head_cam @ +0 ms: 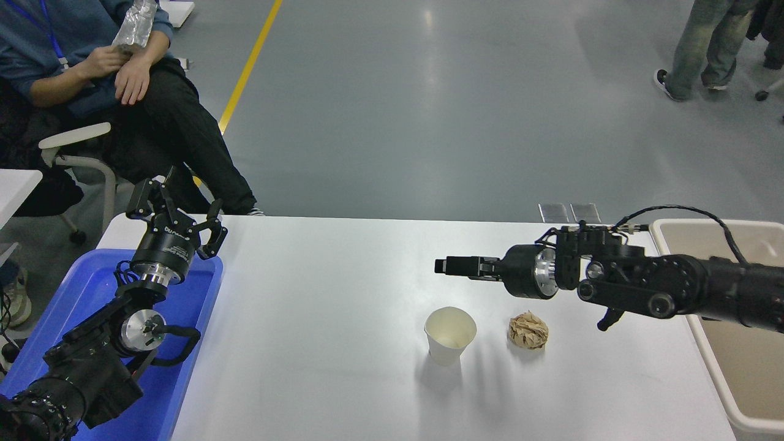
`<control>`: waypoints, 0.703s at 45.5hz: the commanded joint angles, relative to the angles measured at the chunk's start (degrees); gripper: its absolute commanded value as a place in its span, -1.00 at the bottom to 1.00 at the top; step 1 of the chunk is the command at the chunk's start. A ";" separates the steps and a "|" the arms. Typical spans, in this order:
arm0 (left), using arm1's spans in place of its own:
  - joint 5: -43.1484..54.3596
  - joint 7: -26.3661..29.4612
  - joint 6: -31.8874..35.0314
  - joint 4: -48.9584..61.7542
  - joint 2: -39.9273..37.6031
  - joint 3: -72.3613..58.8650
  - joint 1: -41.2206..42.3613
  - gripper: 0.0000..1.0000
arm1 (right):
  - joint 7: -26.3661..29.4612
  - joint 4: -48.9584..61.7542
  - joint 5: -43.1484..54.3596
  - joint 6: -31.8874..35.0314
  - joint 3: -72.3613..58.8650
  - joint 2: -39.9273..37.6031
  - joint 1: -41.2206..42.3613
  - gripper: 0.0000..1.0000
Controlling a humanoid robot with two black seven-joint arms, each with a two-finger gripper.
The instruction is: Dispose of the paper cup in the dustbin
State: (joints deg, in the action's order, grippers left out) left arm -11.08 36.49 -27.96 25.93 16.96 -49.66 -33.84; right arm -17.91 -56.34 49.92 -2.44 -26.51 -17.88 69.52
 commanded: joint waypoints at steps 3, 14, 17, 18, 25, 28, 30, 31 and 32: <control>0.00 0.07 0.01 0.00 0.09 0.00 0.00 1.00 | -1.25 3.16 7.38 -5.29 -6.88 2.85 -1.50 1.00; 0.00 -0.02 0.01 0.00 0.09 0.00 0.00 1.00 | -2.83 3.17 8.70 -6.52 -7.85 1.71 -2.55 0.99; 0.00 -0.02 0.01 0.00 0.09 0.00 0.00 1.00 | -2.83 2.99 9.23 -6.52 -7.85 1.01 -2.81 0.99; 0.00 -0.02 0.01 0.00 0.09 0.00 0.00 1.00 | -2.91 2.90 9.40 -6.61 -7.85 0.75 -2.99 0.99; 0.00 -0.02 0.01 0.00 0.09 0.00 0.00 1.00 | -3.71 2.72 9.85 -6.61 -7.85 -0.05 -3.60 0.99; 0.00 -0.02 0.01 0.00 0.09 0.00 0.00 1.00 | -4.14 2.72 9.85 -6.61 -7.77 -0.31 -4.31 0.99; 0.00 0.07 0.01 0.00 0.09 0.00 0.00 1.00 | -4.41 2.64 9.85 -6.78 -7.68 -0.31 -4.83 0.98; 0.00 -0.02 0.01 0.00 0.09 0.00 0.00 1.00 | -4.50 2.64 9.85 -6.96 -7.68 -0.31 -5.10 0.98; 0.00 -0.02 0.01 0.00 0.09 0.00 0.00 1.00 | -4.50 2.64 9.85 -7.14 -7.59 -0.31 -5.27 0.98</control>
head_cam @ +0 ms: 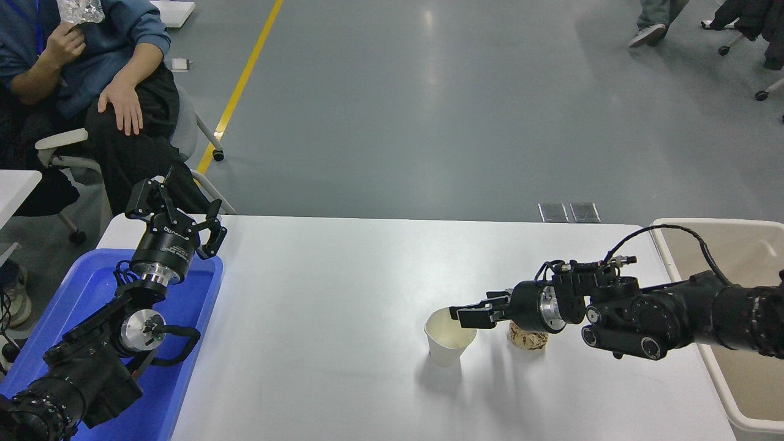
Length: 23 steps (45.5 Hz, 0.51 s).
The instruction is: Dispose of the paper cup in the dustbin
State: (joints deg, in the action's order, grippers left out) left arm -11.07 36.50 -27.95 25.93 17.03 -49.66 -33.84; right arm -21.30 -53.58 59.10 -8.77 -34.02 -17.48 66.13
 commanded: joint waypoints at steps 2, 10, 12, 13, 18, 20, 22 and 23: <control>-0.01 0.06 0.00 0.00 0.02 0.00 0.00 1.00 | -1.11 -0.12 0.67 -1.25 0.01 -0.71 -2.15 0.97; -0.01 0.06 0.00 0.00 0.02 0.00 0.00 1.00 | -2.25 -0.12 0.58 -1.60 0.36 -0.45 -2.94 0.71; -0.01 0.06 0.00 0.00 0.02 0.00 0.00 1.00 | -2.34 -0.12 0.49 -1.78 0.36 -0.36 -2.94 0.67; -0.01 0.06 0.00 0.00 0.02 0.00 0.00 1.00 | -2.43 -0.12 0.49 -1.95 0.45 -0.27 -3.02 0.64; -0.01 -0.03 0.00 0.00 0.02 0.00 0.00 1.00 | -2.43 -0.12 0.49 -2.57 0.45 -0.18 -3.11 0.42; -0.01 -0.03 0.00 0.00 0.02 0.00 0.00 1.00 | -2.43 -0.12 0.49 -2.57 0.45 -0.18 -3.11 0.29; -0.01 -0.03 0.00 0.00 0.02 0.00 0.00 1.00 | -2.43 -0.12 0.49 -2.57 0.45 -0.18 -3.11 0.06; -0.01 0.06 0.00 0.00 0.02 0.00 0.00 1.00 | -2.43 -0.12 0.49 -2.57 0.54 -0.18 -3.11 -0.05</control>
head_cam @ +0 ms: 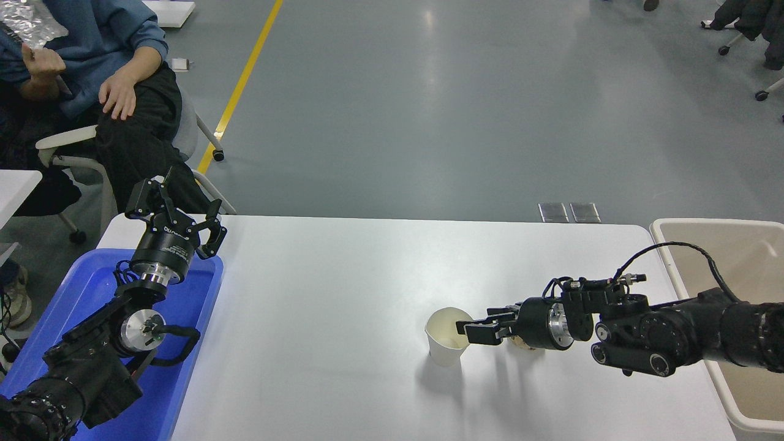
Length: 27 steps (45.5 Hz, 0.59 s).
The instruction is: Dispose of the paper cup in the dustbin
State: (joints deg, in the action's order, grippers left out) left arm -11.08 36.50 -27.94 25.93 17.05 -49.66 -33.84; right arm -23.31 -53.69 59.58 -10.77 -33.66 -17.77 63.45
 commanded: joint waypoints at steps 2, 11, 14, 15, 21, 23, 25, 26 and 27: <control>0.00 -0.03 -0.01 0.00 0.00 0.00 0.00 1.00 | -0.42 -0.10 0.01 -0.57 0.18 0.20 -0.35 -0.26; 0.00 -0.03 -0.01 0.00 0.00 0.00 0.00 1.00 | -0.33 -1.42 0.01 -0.40 0.00 -0.07 0.09 -1.00; 0.00 0.06 -0.01 0.00 -0.09 0.00 0.00 1.00 | -0.33 -1.77 0.01 -0.22 0.00 -0.24 0.44 -1.00; 0.00 -0.03 -0.01 0.00 0.00 0.00 0.00 1.00 | -0.42 -2.03 0.01 -0.22 -0.08 -0.33 0.44 -1.00; 0.00 -0.03 -0.01 0.00 -0.09 0.00 0.00 1.00 | -0.50 -3.08 -0.08 -0.22 0.00 -1.38 0.79 -1.00; 0.00 -0.03 -0.01 0.00 -0.09 0.00 0.00 1.00 | -0.50 -3.52 -0.08 -0.22 0.00 -1.82 1.15 -1.00; 0.00 0.06 -0.01 0.00 0.00 0.00 0.00 1.00 | -0.68 -4.23 -0.25 -0.22 0.09 -2.44 1.67 -1.00; 0.00 -0.03 -0.01 0.00 -0.09 0.00 0.00 1.00 | -0.68 -4.49 -0.34 -0.13 0.09 -2.88 1.94 -1.00; 0.00 0.06 -0.01 0.00 0.00 0.00 0.00 1.00 | -0.68 -4.84 -0.43 -0.13 0.09 -3.31 2.29 -1.00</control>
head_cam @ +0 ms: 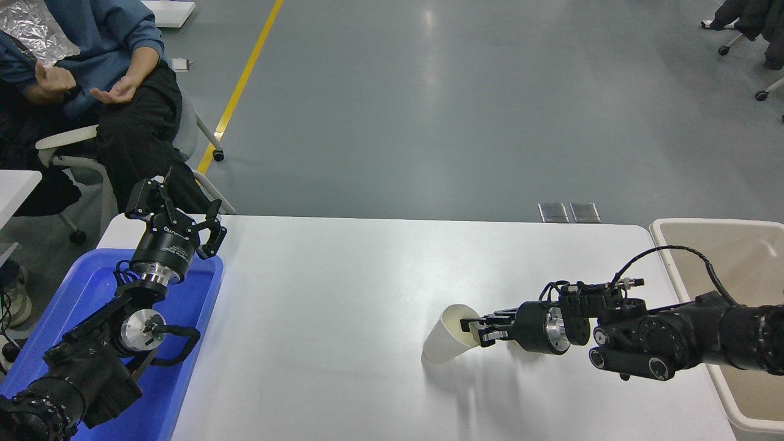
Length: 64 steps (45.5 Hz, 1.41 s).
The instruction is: Dispose of the paper cup in the dustbin
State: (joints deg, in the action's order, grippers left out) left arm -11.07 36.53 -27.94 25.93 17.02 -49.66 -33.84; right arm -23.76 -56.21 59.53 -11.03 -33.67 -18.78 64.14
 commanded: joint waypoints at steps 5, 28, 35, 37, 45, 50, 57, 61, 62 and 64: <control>0.00 0.03 -0.01 0.00 0.03 0.00 0.00 1.00 | -0.23 -5.22 -0.73 0.39 0.09 -5.03 4.24 -1.00; 0.00 -0.05 -0.01 0.00 0.03 0.00 0.00 1.00 | 0.21 -28.17 -7.05 9.88 -1.66 -29.64 29.63 -1.00; 0.00 -0.05 -0.01 0.00 0.03 0.00 0.00 1.00 | 0.65 -28.52 -8.11 13.31 -2.19 -33.69 34.82 -1.00; 0.00 -0.05 -0.01 0.00 0.03 0.00 0.00 1.00 | 0.65 -28.52 -8.55 14.45 -2.19 -34.91 35.97 -1.00; 0.00 -0.05 -0.01 0.09 0.12 -0.09 0.09 1.00 | 2.23 -28.08 -13.02 19.46 -1.49 -40.36 38.43 -1.00; 0.00 -0.05 -0.01 0.09 0.21 -0.09 0.09 1.00 | 4.42 -26.33 -19.17 20.34 -1.22 -43.79 39.57 -1.00; 0.00 0.03 -0.09 0.09 0.30 -0.18 0.09 1.00 | 6.89 -21.32 -31.12 20.70 -0.96 -47.48 39.84 -1.00; 0.00 0.03 -0.09 0.09 0.30 -0.18 0.09 1.00 | 7.24 -17.63 -36.93 20.70 -1.13 -48.89 38.96 -1.00; 0.00 0.03 -0.09 0.09 0.30 -0.18 0.09 1.00 | 7.41 -16.58 -38.59 20.61 -1.22 -49.24 38.70 -1.00; 0.00 0.03 -0.09 0.09 0.30 -0.18 0.09 1.00 | 7.85 -14.38 -41.58 20.61 -1.31 -49.95 37.65 -1.00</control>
State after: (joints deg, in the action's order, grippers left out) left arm -11.08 36.49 -27.98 26.02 17.25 -49.79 -33.76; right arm -18.41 -78.63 33.16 8.59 -34.82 -63.49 102.63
